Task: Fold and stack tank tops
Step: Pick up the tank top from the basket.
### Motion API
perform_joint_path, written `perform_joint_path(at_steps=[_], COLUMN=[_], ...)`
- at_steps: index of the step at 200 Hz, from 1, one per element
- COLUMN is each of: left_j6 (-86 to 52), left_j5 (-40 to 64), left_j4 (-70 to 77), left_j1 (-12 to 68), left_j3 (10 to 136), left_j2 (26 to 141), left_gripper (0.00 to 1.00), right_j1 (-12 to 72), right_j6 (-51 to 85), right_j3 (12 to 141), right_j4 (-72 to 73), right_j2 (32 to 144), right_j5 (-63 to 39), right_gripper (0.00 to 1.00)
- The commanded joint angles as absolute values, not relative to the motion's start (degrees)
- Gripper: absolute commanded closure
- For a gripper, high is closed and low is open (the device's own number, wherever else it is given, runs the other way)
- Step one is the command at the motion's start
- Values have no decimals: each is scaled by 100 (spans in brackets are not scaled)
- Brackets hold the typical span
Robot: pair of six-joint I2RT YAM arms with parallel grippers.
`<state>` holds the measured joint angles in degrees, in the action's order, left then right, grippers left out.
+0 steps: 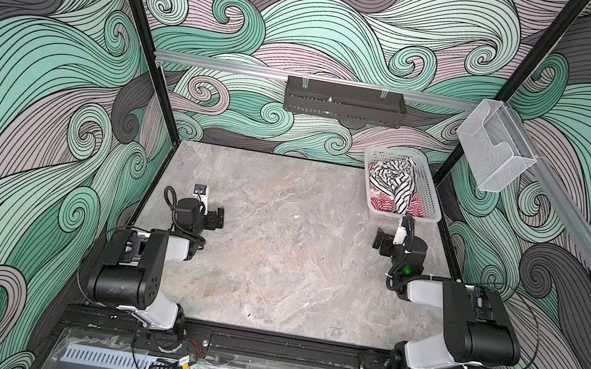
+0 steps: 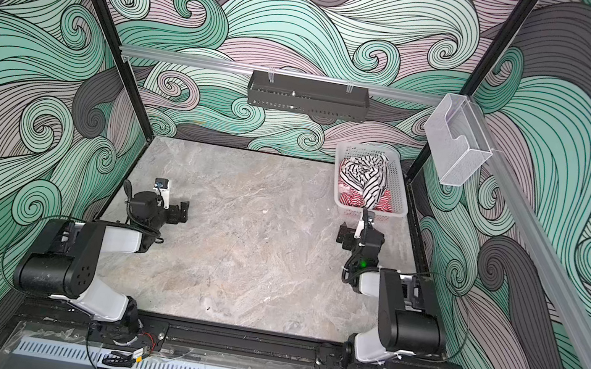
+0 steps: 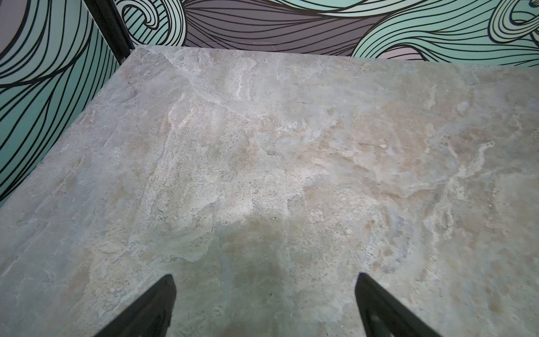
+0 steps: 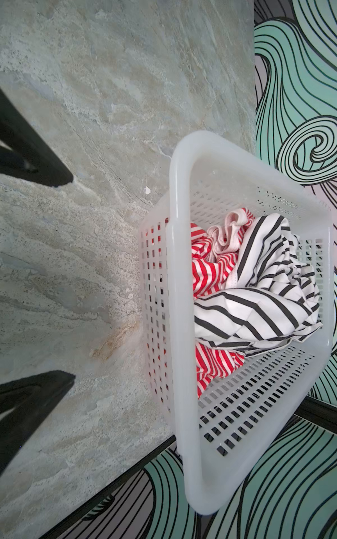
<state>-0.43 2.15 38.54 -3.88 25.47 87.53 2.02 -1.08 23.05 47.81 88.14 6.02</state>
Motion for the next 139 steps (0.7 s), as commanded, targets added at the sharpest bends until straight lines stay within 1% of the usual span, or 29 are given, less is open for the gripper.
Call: perform_joint_path(at_steps=[1, 139], left_j6=[-35, -28], left_j5=[202, 202], left_j4=[3873, 3863], left_j1=[-376, -372], left_j3=[2663, 2670], left_j2=[8710, 8710], left_gripper=[2, 1], right_j1=[202, 149], right_j6=[-149, -141], right_j3=[2294, 2329], right_j4=[4887, 4822], right_j2=[8787, 8793], right_j5=[611, 467], right_gripper=[1, 1])
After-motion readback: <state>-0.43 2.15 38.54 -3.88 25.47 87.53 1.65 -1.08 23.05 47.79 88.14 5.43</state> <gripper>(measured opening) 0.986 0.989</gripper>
